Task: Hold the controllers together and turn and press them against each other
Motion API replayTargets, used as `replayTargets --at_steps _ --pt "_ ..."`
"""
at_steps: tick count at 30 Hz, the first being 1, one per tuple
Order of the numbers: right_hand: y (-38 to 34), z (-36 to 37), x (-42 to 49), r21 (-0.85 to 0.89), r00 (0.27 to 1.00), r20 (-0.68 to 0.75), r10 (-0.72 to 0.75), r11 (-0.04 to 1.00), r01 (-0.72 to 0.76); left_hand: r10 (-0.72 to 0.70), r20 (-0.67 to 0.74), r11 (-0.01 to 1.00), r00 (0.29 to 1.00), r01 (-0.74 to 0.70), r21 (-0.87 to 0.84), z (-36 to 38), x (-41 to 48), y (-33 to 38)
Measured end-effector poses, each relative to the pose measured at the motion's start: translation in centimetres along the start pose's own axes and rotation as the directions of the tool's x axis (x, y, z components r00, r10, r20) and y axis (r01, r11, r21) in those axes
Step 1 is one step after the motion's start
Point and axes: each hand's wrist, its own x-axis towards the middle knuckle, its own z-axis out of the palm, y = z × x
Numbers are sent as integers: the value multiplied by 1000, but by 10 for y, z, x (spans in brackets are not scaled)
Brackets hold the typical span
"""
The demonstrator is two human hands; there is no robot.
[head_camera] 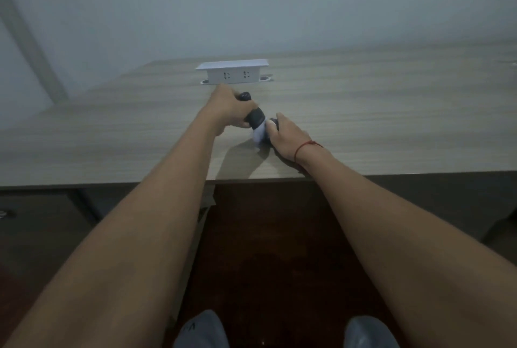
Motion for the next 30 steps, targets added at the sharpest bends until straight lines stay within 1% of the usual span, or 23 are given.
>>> replayTargets --at_steps 1,2,3,5,7,9,10,13,14,15,17,19,20,22,23,24,25,26,28,30 --pt "0 1 -1 5 1000 -1 -1 1000 1 10 3 1000 1000 -10 -20 0 -1 4" --pt "0 1 -2 9 1000 1 -1 1000 1 19 -30 999 999 -20 -37 4 -4 6" --pt "0 1 -4 7 1000 5 2 1000 -2 22 -92 999 996 -26 -43 9 -5 6" --pt "0 1 -6 5 1000 13 16 1000 -16 -1 -242 1000 970 4 14 21 -7 2" --pt "0 1 -8 0 1000 11 24 1000 -24 6 -310 996 951 22 89 27 -11 -3" --pt "-1 1 -10 -11 1000 1 25 1000 -25 38 -278 991 960 -1 133 23 -10 -5" --pt "-2 0 -10 -14 1000 -4 23 1000 -24 42 -237 992 971 -12 128 19 -9 -4" --pt "-2 0 -10 -12 1000 -5 22 1000 -22 12 -68 999 998 -9 38 5 -8 1" --pt "-3 0 -10 -10 1000 -6 18 1000 -18 15 -34 999 999 -14 38 2 -10 2" --pt "-3 0 -11 -8 1000 -9 14 1000 -14 31 -31 998 999 -29 54 2 -10 2" --pt "-3 1 -12 -13 1000 -15 20 1000 -20 83 -95 986 992 -69 149 5 -11 -1" --pt "-5 2 -13 -23 999 -17 30 999 -31 130 -205 963 970 -74 259 11 -12 -13" --pt "-5 3 -14 -29 999 -13 30 999 -30 141 -259 966 956 -75 249 13 -13 -20" --pt "-4 3 -13 -41 1000 -6 22 999 -22 153 -386 986 910 -116 117 15 -14 -28" --pt "-3 3 -13 -46 1000 -7 19 999 -19 175 -435 984 883 -175 41 16 -14 -30" --pt "-2 3 -12 -50 1000 -12 17 999 -18 213 -441 971 872 -239 -4 16 -13 -29" --pt "-2 3 -11 -57 1000 -18 17 998 -18 261 -400 958 879 -286 -3 16 -12 -26" --pt "-2 4 -11 -63 1000 -26 17 998 -18 304 -330 950 894 -310 35 17 -10 -24" --pt "-3 3 -10 -70 999 -39 21 997 -24 344 -201 934 917 -312 175 17 -3 -19" --pt "-4 3 -10 -71 998 -52 32 997 -36 360 -131 897 923 -304 322 12 4 -16"
